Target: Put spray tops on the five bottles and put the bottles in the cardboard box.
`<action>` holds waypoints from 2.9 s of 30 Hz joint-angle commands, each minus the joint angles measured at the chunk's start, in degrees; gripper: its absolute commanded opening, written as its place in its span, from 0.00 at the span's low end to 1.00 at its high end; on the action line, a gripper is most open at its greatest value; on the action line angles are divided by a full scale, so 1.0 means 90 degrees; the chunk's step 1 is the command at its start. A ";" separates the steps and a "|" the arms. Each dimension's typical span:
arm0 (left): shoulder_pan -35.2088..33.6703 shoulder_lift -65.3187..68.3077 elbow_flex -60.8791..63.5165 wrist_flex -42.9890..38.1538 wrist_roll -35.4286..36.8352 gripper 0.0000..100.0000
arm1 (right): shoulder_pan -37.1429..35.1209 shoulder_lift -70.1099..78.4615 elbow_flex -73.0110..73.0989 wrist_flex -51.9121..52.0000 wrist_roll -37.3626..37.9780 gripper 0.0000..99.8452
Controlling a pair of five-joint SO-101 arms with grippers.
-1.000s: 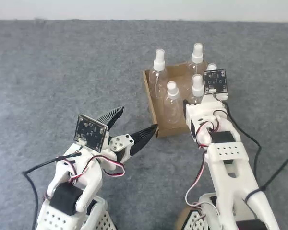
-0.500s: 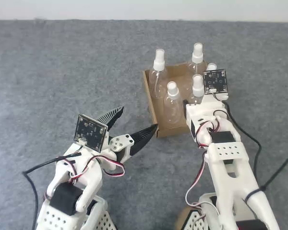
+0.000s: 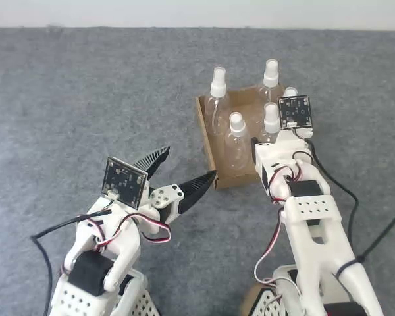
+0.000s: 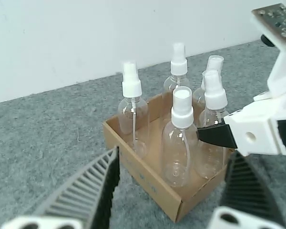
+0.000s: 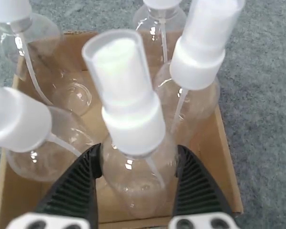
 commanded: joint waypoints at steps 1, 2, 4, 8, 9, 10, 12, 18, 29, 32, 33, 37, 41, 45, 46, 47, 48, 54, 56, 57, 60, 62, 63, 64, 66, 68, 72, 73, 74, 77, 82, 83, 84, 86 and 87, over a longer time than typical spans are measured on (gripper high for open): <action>0.0000 -0.0059 -0.0054 -0.0147 -0.0010 0.33 | -0.0073 -0.0034 -0.0098 0.0044 -0.0010 0.01; 0.0000 -0.0059 -0.0054 -0.0147 -0.0010 0.33 | -0.0073 -0.0034 -0.0098 0.0044 -0.0010 0.01; 0.0000 -0.0059 -0.0054 -0.0147 -0.0010 0.33 | -0.0073 -0.0034 -0.0098 0.0044 -0.0010 0.01; 0.0000 -0.0059 -0.0054 -0.0147 -0.0010 0.33 | -0.0073 -0.0034 -0.0098 0.0034 -0.0010 0.01; 0.0000 -0.0059 -0.0054 -0.0147 -0.0010 0.33 | -0.0073 -0.0034 -0.0098 0.0034 -0.0010 0.01; 0.0000 -0.0059 -0.0054 -0.0147 -0.0010 0.33 | -0.0073 -0.0034 -0.0098 0.0034 -0.0010 0.01; 0.0000 -0.0059 -0.0054 -0.0147 -0.0010 0.33 | -0.0073 -0.0034 -0.0098 0.0054 -0.0010 0.05; 0.0000 -0.0068 -0.0054 -0.0137 -0.0010 0.33 | -0.0073 -0.0034 -0.0098 0.0054 -0.0039 0.15; 0.0000 -0.0059 -0.0054 -0.0147 -0.0010 0.33 | -0.0073 -0.0034 -0.0098 0.0054 -0.0039 0.15; 0.0000 -0.0059 -0.0054 -0.0147 -0.0010 0.33 | -0.0073 -0.0034 -0.0098 0.0054 -0.0029 0.15; 0.0000 -0.0059 -0.0054 -0.0147 -0.0010 0.33 | -0.0073 -0.0034 -0.0098 0.0054 -0.0029 0.15; 0.0000 -0.0059 -0.0054 -0.0147 -0.0010 0.33 | -0.0073 -0.0044 -0.0098 0.0054 -0.0010 0.15; 0.0000 -0.0059 -0.0054 -0.0147 -0.0010 0.33 | -0.0073 -0.0044 -0.0098 0.0054 -0.0010 0.15; 0.0000 -0.0059 -0.0054 -0.0147 -0.0010 0.33 | -0.0073 -0.0044 -0.0107 0.0054 -0.0010 0.15; 0.0000 -0.0068 -0.0054 -0.0147 -0.0010 0.33 | -0.0073 -0.0044 -0.0107 0.0054 -0.0010 0.15; 0.0000 -0.0068 -0.0054 -0.0147 -0.0010 0.33 | -0.0073 -0.0044 -0.0107 0.0054 -0.0010 0.15; 0.0000 -0.0068 -0.0054 -0.0147 -0.0010 0.33 | -0.0073 -0.0044 -0.0107 0.0054 -0.0010 0.15; 0.0000 -0.0078 -0.0054 -0.0147 -0.0010 0.33 | -0.0073 -0.0044 -0.0107 0.0054 -0.0010 0.17; 0.0000 -0.0088 -0.0054 -0.0137 -0.0010 0.33 | -0.0073 -0.0044 -0.0107 0.0054 -0.0010 0.20; 0.0000 -0.0088 -0.0054 -0.0137 -0.0010 0.33 | -0.0073 -0.0044 -0.0107 0.0054 -0.0010 0.22; 0.0000 -0.0088 -0.0054 -0.0137 -0.0010 0.33 | -0.0083 -0.0044 -0.0127 0.0181 -0.0010 0.24; 0.0000 -0.0088 -0.0054 -0.0137 -0.0010 0.33 | -0.0083 -0.0044 -0.0137 0.0220 -0.0010 0.24; 0.0000 -0.0088 -0.0054 -0.0137 -0.0010 0.33 | -0.0083 -0.0044 -0.0137 0.0220 -0.0010 0.24; 0.0000 -0.0088 -0.0054 -0.0137 -0.0010 0.33 | -0.0083 -0.0044 -0.0137 0.0220 -0.0010 0.24; 0.0000 -0.0088 -0.0054 -0.0137 -0.0010 0.33 | -0.0083 -0.0044 -0.0137 0.0200 -0.0010 0.24; 0.0000 -0.0088 -0.0054 -0.0137 -0.0010 0.33 | -0.0083 -0.0044 -0.0147 0.0200 -0.0010 0.24; 0.0000 -0.0088 -0.0054 -0.0137 -0.0010 0.33 | -0.0083 -0.0054 -0.0234 0.0220 -0.0010 0.24; 0.0000 -0.0088 -0.0054 -0.0137 -0.0010 0.33 | -0.0083 -0.0054 -0.0274 0.0230 -0.0010 0.24; 0.0000 -0.0088 -0.0054 -0.0137 -0.0010 0.33 | -0.0073 -0.0054 -0.0303 0.0230 -0.0010 0.24; 0.0000 -0.0088 -0.0054 -0.0137 -0.0010 0.33 | -0.0073 -0.0054 -0.0352 0.0230 -0.0010 0.24; 0.0000 -0.0088 -0.0054 -0.0147 -0.0010 0.33 | -0.0073 -0.0054 -0.0469 0.0239 -0.0010 0.24; 0.0000 -0.0088 -0.0054 -0.0147 -0.0010 0.33 | -0.0073 -0.0054 -0.0488 0.0239 -0.0010 0.24; 0.0000 -0.0078 -0.0054 -0.0147 -0.0010 0.33 | -0.0063 -0.0054 -0.0518 0.0239 -0.0010 0.24; 0.0000 -0.0078 -0.0054 -0.0147 -0.0010 0.33 | -0.0044 -0.0054 -0.0615 0.0347 -0.0010 0.24; 0.0000 -0.0068 -0.0054 -0.0147 -0.0010 0.33 | -0.0044 -0.0054 -0.0703 0.0464 -0.0010 0.24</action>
